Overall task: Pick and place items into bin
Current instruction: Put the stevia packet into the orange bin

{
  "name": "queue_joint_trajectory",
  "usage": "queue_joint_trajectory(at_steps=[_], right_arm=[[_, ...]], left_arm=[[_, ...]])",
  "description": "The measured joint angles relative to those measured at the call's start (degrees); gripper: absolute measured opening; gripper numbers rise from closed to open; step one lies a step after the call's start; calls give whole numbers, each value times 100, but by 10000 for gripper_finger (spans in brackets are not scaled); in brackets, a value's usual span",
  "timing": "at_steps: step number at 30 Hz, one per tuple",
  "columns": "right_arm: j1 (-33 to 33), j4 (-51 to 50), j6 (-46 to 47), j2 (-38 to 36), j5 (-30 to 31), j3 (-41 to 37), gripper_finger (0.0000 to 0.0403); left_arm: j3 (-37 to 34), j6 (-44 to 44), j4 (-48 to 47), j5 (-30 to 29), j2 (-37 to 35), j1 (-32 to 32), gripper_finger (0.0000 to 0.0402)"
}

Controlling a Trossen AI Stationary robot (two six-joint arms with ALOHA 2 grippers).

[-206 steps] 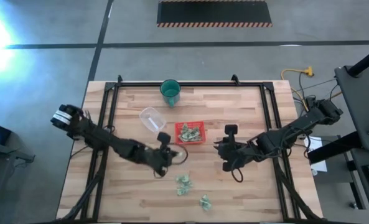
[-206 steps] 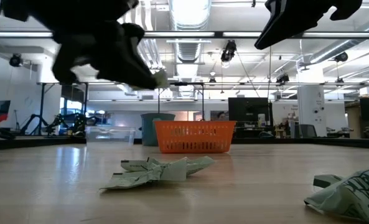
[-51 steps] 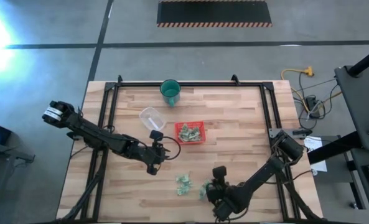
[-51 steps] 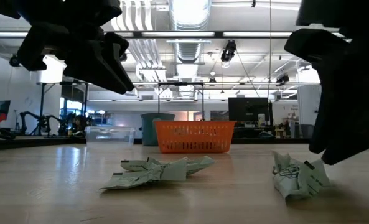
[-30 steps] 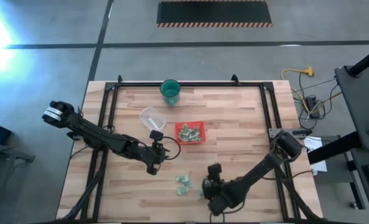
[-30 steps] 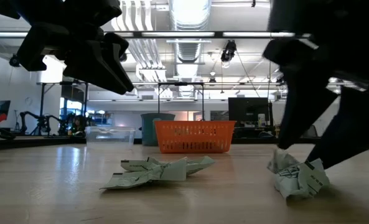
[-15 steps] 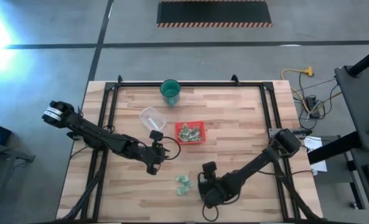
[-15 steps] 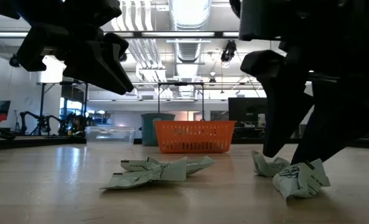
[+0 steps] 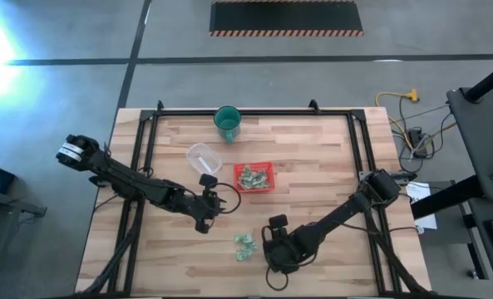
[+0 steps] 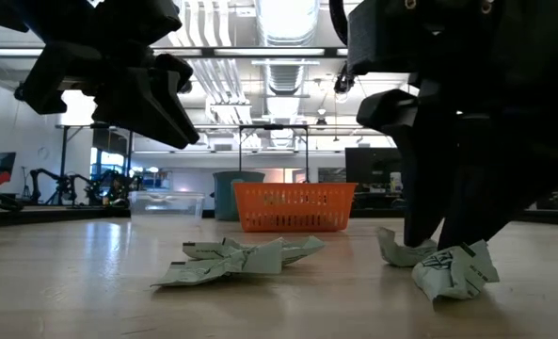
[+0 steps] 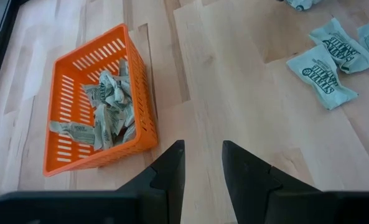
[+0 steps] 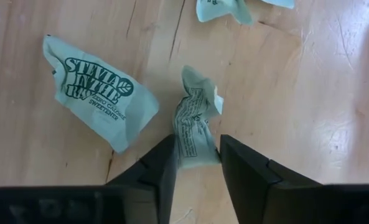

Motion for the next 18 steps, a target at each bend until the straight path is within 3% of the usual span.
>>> queue_joint_trajectory(at_steps=[10, 18], right_arm=[[9, -31, -83, 4, 46, 3, 48], [-9, -245, -85, -199, 306, -39, 22]], left_arm=[[0, 0, 0, 0, 0, 0, 91], [0, 0, 4, 0, 0, 0, 91]])
